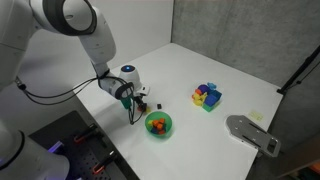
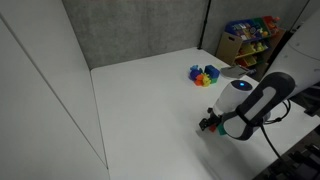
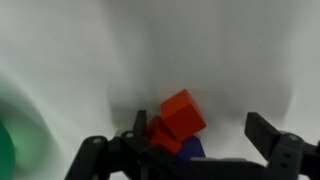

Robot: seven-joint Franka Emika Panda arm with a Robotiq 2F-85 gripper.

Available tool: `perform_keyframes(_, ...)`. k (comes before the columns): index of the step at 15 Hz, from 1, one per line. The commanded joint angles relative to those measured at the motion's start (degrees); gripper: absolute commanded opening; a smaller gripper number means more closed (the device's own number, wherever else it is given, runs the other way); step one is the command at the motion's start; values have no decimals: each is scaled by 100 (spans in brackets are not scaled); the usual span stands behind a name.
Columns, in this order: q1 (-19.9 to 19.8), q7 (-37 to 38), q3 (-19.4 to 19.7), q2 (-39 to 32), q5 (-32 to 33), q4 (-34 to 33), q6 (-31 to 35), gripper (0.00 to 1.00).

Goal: Put one orange block in the bowl

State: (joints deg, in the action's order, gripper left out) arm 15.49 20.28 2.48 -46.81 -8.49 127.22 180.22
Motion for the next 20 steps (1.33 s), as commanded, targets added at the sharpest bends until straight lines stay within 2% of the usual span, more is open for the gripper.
perform_keyframes(1,-361,-552,-306,-76,97,-170,-18,100)
perform_keyframes(4,-617,-1004,-562,27,230,-91,-86,100)
perform_keyframes(7,-740,-1391,-657,91,444,-20,-110,100)
perform_keyframes(13,-734,-1851,-547,267,821,127,-249,100)
perform_keyframes(20,-686,-2038,-476,474,1023,234,-651,100)
